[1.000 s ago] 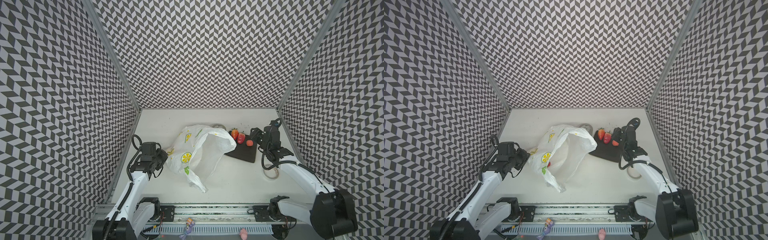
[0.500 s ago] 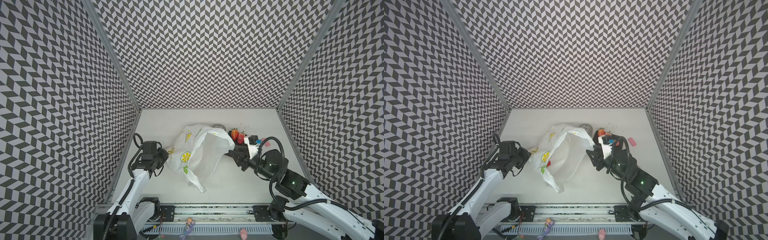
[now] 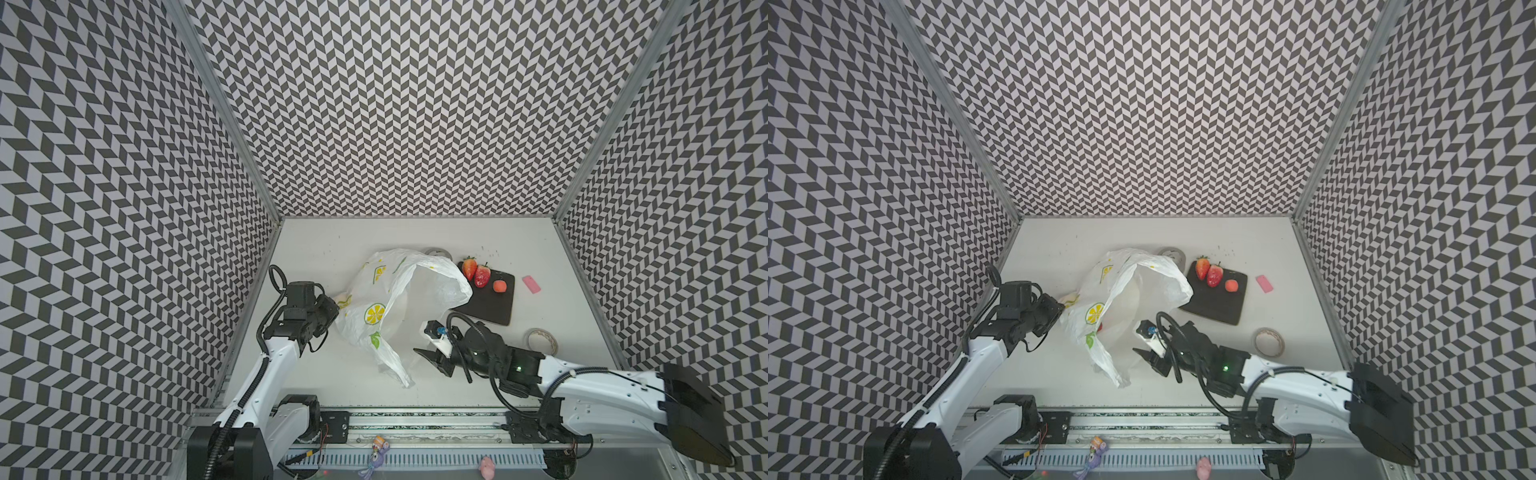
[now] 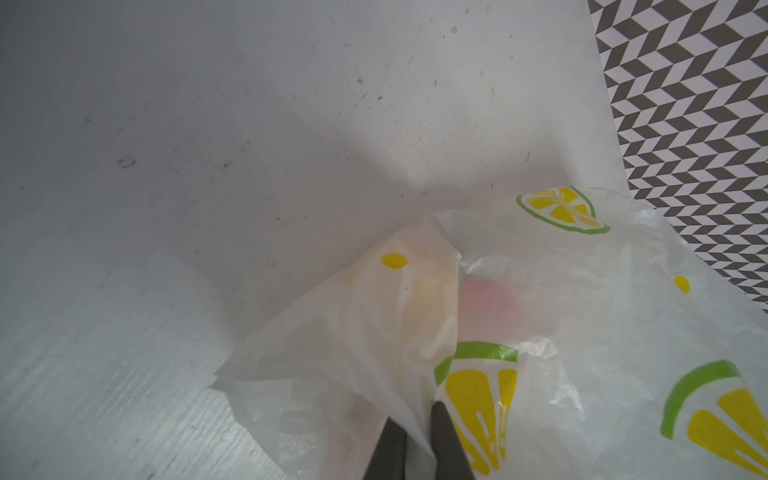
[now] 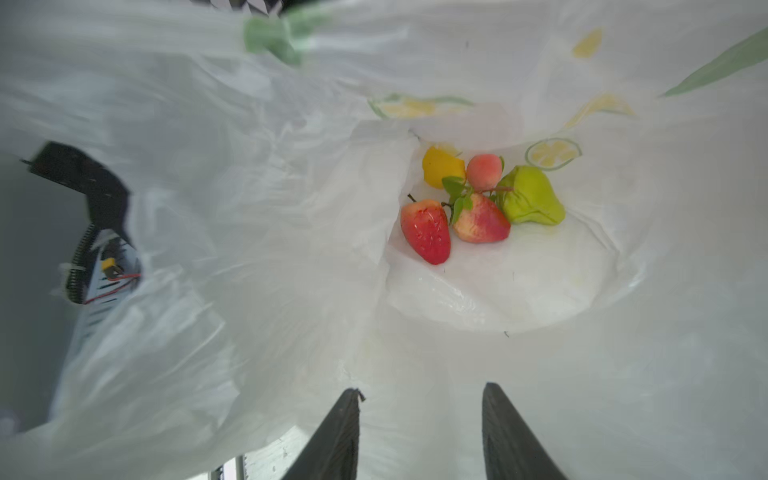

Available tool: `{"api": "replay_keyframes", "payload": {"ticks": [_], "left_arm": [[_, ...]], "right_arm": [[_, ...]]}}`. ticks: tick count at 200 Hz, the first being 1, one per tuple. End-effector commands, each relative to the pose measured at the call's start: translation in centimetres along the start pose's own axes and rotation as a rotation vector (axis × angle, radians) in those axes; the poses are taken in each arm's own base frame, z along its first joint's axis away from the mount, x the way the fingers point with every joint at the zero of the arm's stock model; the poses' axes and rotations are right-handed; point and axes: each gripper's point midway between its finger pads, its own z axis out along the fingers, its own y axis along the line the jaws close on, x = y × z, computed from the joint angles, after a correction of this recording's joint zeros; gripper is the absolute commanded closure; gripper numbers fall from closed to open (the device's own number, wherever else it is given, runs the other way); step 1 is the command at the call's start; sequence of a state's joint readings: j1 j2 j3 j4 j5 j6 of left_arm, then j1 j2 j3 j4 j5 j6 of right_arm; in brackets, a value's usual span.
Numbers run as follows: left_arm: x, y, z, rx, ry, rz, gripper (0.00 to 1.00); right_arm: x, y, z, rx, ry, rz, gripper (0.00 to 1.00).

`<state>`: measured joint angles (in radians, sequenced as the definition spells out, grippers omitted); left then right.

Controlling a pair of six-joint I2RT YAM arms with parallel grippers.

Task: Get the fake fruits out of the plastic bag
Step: 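Move the open right gripper back over the bag mouth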

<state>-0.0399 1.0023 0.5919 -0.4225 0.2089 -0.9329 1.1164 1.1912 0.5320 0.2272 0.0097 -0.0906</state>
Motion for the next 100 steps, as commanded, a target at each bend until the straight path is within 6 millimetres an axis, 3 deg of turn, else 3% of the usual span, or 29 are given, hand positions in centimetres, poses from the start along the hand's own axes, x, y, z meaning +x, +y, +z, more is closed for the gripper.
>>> {"api": "replay_keyframes", "payload": {"ticks": [1,55,100], "left_arm": [[-0.6,-1.6,-0.5,0.04,-0.012,0.032,0.85],[-0.1,-2.1,-0.4,0.067,0.015,0.058,0.86],[0.1,-3.7,-0.8,0.12,0.028,0.107,0.88]], "right_arm": [[-5.0,-0.2,2.2,0.007,-0.15,0.104,0.54],[-1.2,-2.2,8.3,0.079,-0.013,0.476,0.55],[1.0,-4.3,11.3,0.123,0.062,0.759,0.48]]}}
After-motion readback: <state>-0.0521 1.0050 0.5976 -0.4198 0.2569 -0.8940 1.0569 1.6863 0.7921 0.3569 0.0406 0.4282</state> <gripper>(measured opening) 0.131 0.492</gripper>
